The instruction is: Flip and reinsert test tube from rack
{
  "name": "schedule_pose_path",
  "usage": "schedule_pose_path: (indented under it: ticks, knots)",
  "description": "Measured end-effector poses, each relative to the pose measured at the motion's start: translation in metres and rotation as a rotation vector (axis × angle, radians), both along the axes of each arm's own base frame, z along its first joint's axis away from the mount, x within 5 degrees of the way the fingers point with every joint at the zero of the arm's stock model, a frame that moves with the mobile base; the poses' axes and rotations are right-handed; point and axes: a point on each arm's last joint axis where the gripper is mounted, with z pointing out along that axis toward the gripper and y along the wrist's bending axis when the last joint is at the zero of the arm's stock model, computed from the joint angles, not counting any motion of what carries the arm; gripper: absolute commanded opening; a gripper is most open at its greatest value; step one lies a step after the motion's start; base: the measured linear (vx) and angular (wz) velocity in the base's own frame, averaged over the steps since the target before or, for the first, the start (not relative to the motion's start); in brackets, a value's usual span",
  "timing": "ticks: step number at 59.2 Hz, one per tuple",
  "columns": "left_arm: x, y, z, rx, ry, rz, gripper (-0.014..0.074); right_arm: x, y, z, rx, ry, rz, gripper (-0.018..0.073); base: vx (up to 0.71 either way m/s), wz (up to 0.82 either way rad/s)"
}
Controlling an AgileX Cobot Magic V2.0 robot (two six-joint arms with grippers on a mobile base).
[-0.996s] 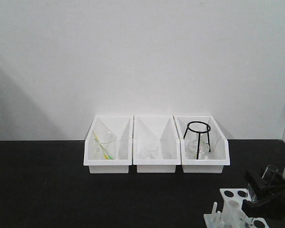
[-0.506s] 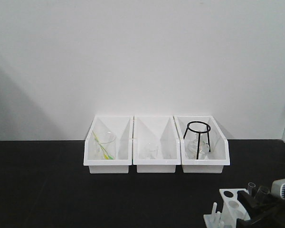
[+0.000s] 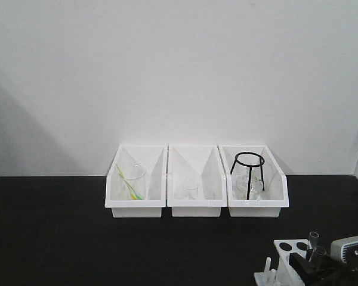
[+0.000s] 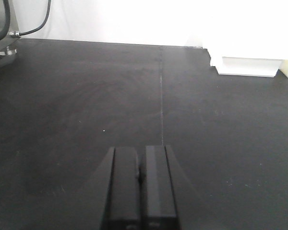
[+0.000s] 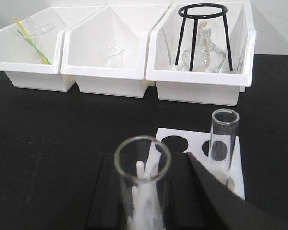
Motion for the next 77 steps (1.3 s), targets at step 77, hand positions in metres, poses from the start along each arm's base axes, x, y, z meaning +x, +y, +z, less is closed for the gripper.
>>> schedule_pose_path:
  ticks: [77]
  knots:
    - [0.0, 0.0, 0.0, 0.0, 0.0, 0.0, -0.0006, -0.112, -0.017, 0.132, -0.025, -0.415, -0.154, 0.0495, 0.0, 0.0]
